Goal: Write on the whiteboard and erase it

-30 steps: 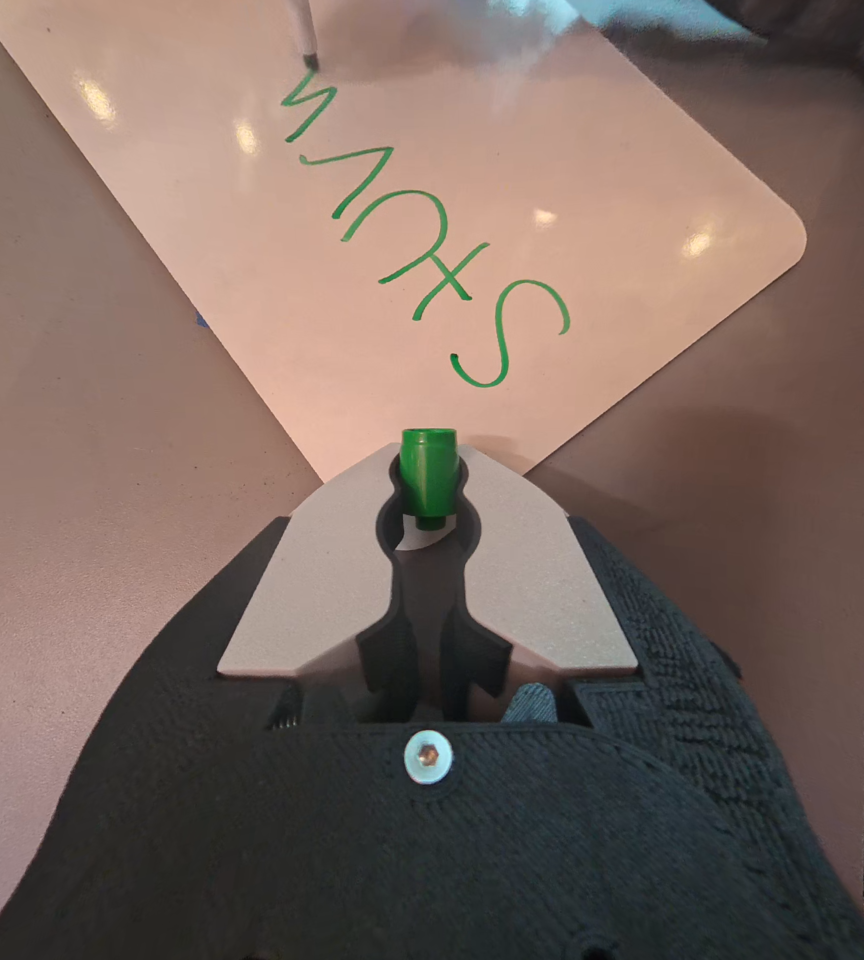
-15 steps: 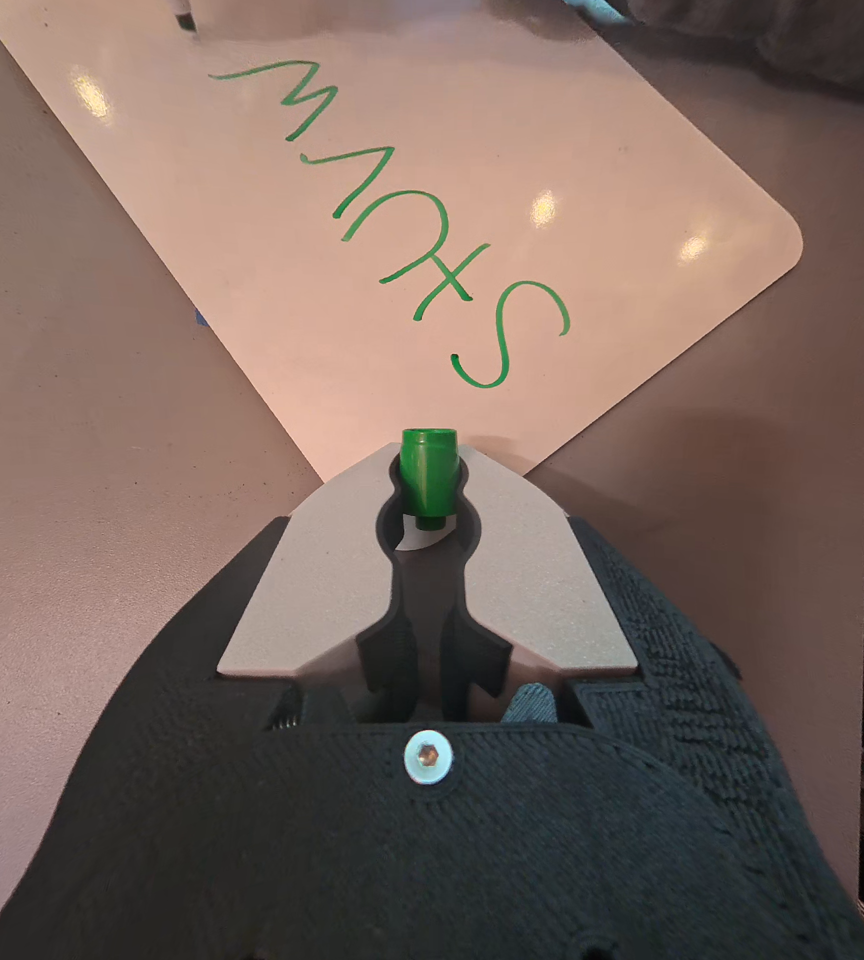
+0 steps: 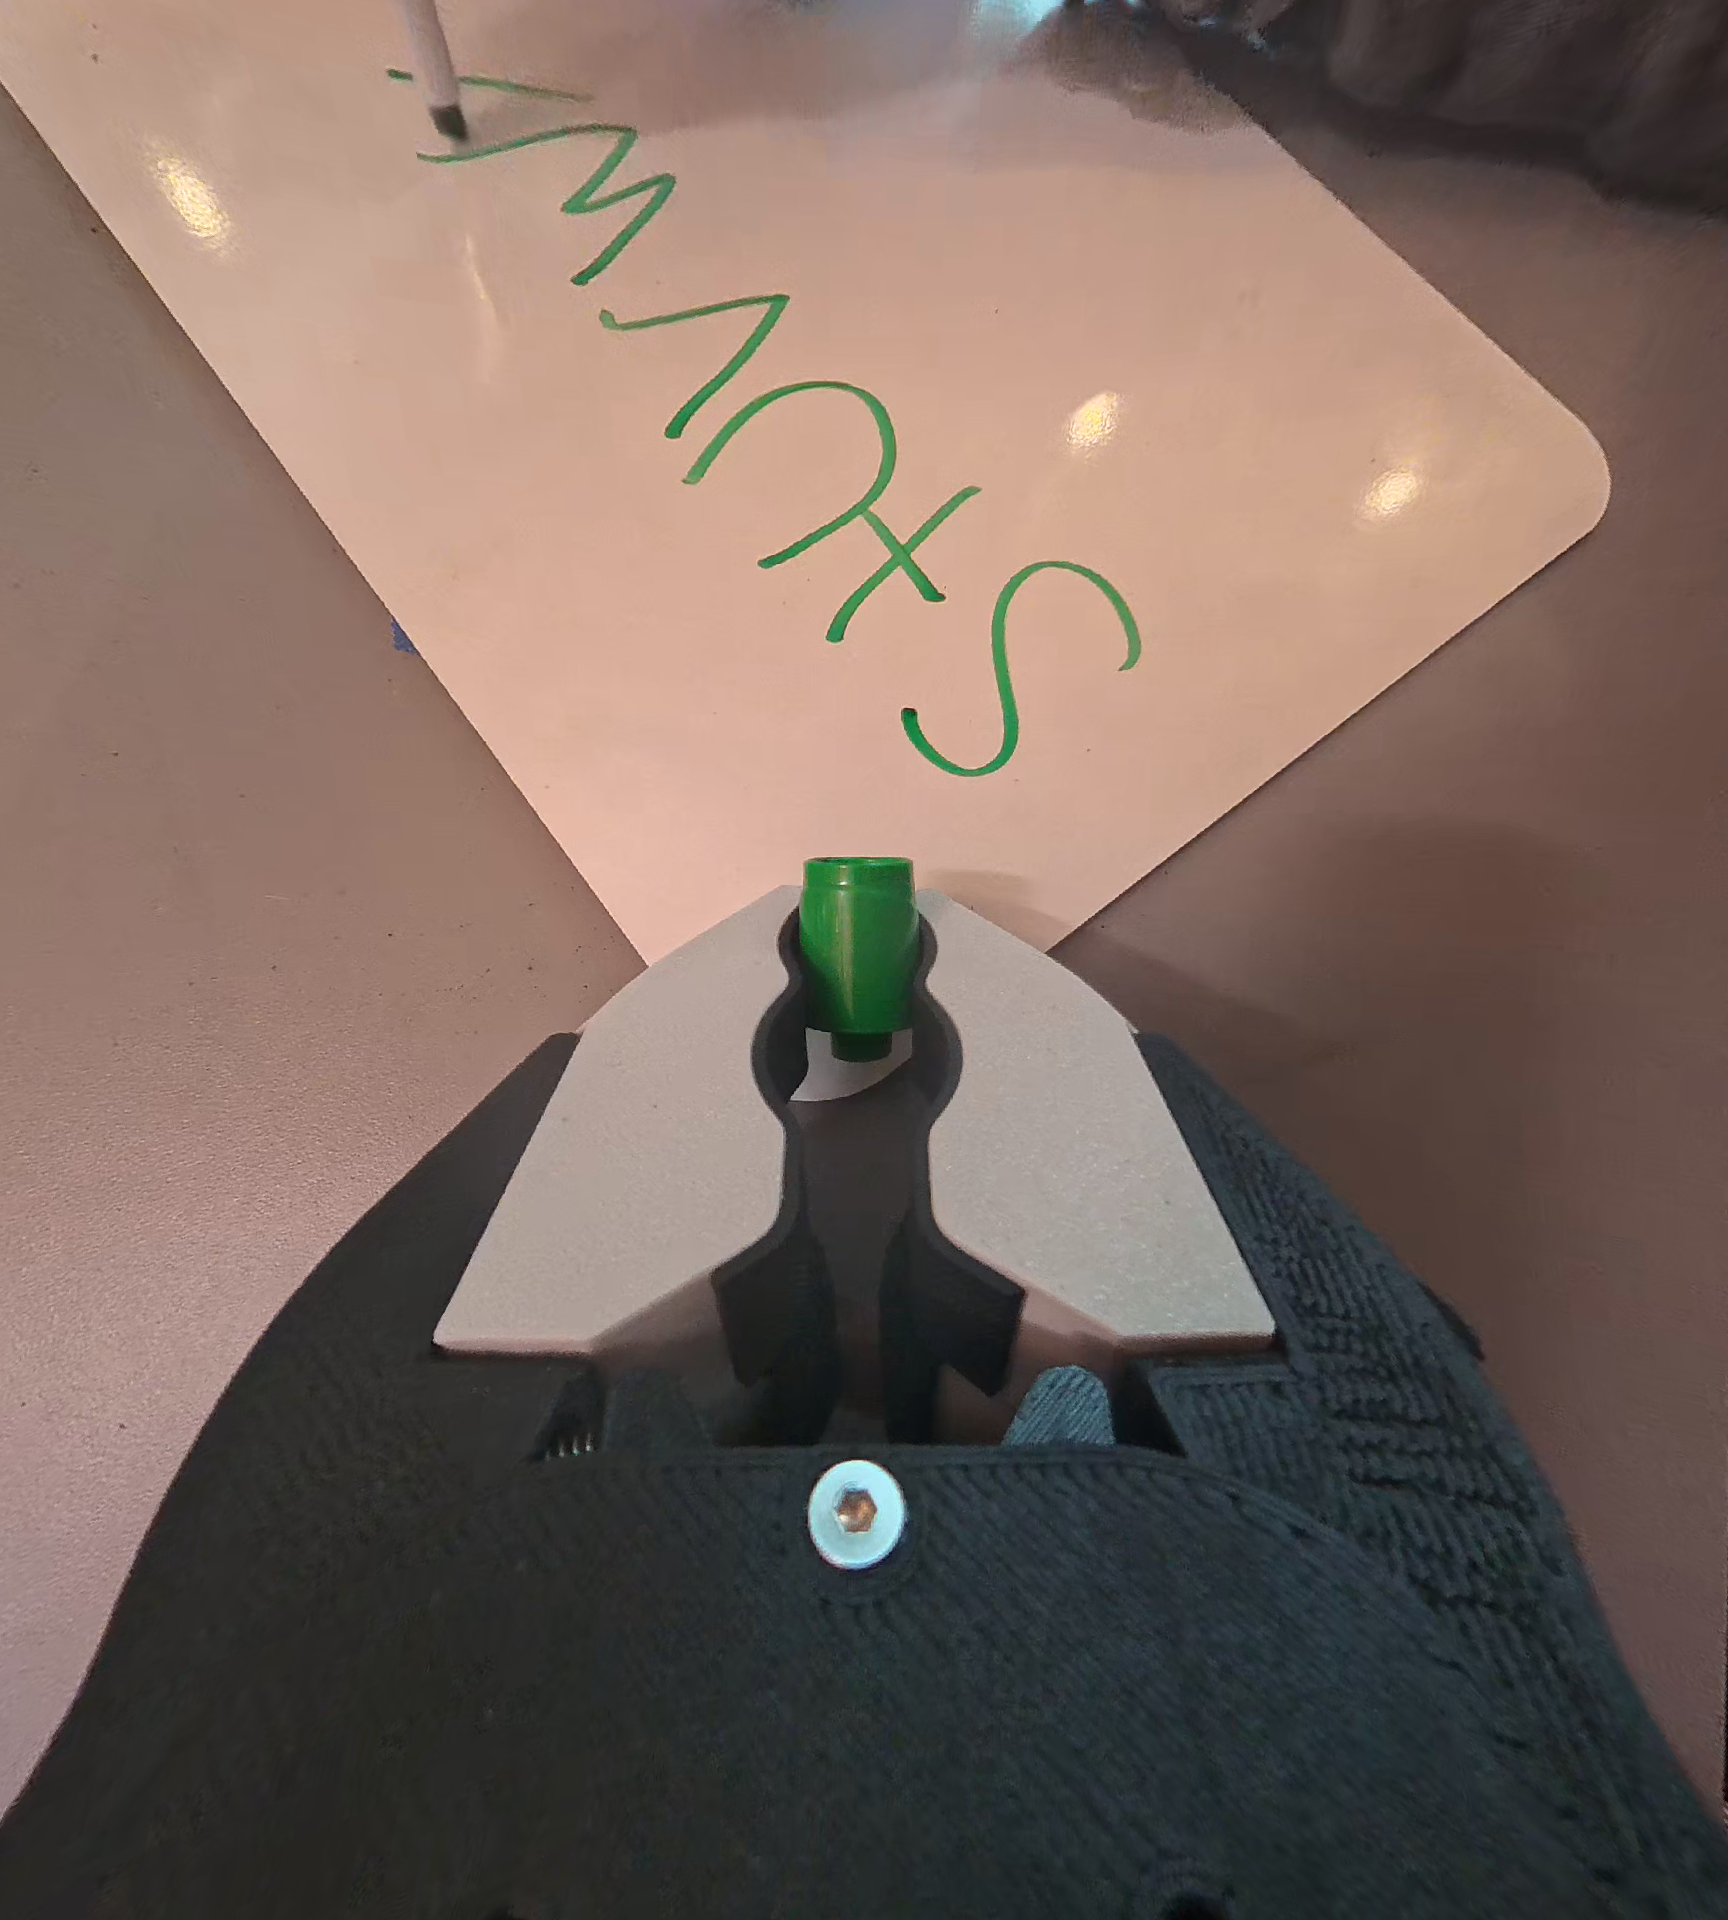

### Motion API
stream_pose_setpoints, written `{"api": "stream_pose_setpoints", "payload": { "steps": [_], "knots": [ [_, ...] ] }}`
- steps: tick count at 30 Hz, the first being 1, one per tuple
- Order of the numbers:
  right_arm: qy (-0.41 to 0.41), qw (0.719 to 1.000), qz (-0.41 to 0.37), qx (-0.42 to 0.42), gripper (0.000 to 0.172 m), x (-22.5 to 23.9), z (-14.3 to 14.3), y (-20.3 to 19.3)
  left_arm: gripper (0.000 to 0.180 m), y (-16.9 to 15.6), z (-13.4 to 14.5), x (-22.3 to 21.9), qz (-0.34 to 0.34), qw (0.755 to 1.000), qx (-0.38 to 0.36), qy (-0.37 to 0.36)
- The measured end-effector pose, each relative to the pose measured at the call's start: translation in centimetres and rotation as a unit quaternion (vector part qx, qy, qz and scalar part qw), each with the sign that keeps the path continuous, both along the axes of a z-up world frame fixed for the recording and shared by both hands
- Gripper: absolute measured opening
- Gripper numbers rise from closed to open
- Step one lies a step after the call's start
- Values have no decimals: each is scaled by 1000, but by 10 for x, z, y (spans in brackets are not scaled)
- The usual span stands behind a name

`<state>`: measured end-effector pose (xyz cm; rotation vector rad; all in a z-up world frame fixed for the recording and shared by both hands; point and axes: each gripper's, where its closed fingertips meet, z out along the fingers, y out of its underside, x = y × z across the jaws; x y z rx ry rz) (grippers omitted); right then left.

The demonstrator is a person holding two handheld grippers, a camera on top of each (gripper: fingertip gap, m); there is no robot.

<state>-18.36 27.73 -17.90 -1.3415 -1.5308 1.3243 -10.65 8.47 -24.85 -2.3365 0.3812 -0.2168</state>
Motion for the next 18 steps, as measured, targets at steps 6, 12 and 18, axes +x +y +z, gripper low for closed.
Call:
{"api": "stream_pose_setpoints", "payload": {
  "steps": [6,12,18],
  "knots": [
    [-13,999,-33,0,11,21,-3,26,15,0,0,0,0,1000,0,0],
    [55,997,-30,-55,11,28,22,20,15,0,0,-1,4,1000,3,6],
    [172,966,36,-188,11,50,86,-36,15,3,11,-7,25,999,38,-6]
  ]
}}
